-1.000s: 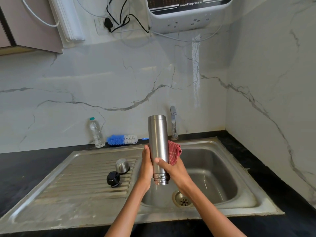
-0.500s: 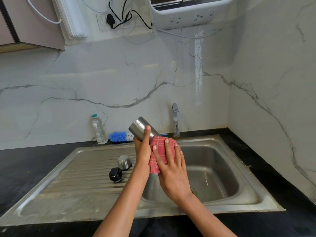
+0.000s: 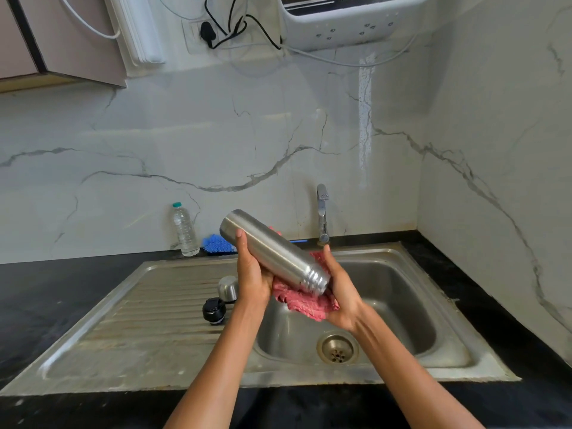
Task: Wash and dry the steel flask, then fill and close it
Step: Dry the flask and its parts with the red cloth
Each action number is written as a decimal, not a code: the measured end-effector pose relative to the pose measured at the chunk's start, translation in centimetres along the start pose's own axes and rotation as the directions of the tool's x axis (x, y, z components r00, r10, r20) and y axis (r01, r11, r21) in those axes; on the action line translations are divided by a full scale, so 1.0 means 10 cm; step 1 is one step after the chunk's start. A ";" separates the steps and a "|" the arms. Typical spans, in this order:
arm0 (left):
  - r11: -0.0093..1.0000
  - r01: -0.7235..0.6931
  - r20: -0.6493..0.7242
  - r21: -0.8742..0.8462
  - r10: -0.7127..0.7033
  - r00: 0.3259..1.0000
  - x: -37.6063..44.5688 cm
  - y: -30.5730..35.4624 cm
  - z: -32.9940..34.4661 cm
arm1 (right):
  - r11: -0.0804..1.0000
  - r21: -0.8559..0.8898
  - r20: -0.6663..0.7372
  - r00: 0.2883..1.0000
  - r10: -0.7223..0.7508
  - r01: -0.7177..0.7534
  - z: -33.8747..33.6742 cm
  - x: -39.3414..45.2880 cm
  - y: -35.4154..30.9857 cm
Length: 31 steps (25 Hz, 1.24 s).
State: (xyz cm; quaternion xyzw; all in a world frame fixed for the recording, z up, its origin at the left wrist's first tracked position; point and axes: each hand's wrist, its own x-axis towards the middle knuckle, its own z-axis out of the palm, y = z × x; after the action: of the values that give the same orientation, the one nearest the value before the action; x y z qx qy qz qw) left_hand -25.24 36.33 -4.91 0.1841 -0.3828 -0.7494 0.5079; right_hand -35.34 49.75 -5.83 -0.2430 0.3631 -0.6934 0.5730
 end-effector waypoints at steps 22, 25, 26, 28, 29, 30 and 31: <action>0.857 -0.493 -0.067 0.151 0.507 0.859 -0.12 -0.33 0.16 | 0.345 -0.858 0.018 0.692 -0.722 0.382 -0.07 0.44 0.54; 0.890 -0.437 -0.041 0.132 0.446 0.894 -0.12 -0.34 0.13 | 0.462 -0.862 -0.124 0.796 -0.593 0.209 -0.09 0.42 0.26; 0.894 -0.429 -0.060 0.130 0.439 0.897 -0.11 -0.34 0.14 | 0.468 -0.858 -0.127 0.796 -0.592 0.211 -0.08 0.41 0.26; 0.906 -0.410 -0.141 0.103 0.422 0.896 -0.02 -0.33 0.15 | 0.367 -0.876 0.002 0.763 -0.646 0.313 -0.07 0.39 0.51; 0.920 -0.387 -0.189 0.066 0.392 0.900 0.03 -0.32 0.15 | 0.302 -0.891 0.066 0.756 -0.651 0.338 -0.07 0.36 0.69; 0.935 -0.354 -0.219 0.027 0.352 0.910 0.08 -0.31 0.14 | 0.254 -0.909 0.095 0.758 -0.645 0.330 -0.06 0.32 0.83; 0.947 -0.322 -0.226 0.008 0.315 0.922 0.10 -0.32 0.13 | 0.216 -0.927 0.098 0.755 -0.648 0.306 -0.09 0.31 0.89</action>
State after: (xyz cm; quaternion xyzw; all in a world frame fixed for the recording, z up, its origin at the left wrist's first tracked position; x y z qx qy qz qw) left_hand -28.48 36.51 -6.39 0.1951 -0.3369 -0.6368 0.6655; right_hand -31.15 46.23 -13.60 -0.5006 0.6681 -0.5496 0.0319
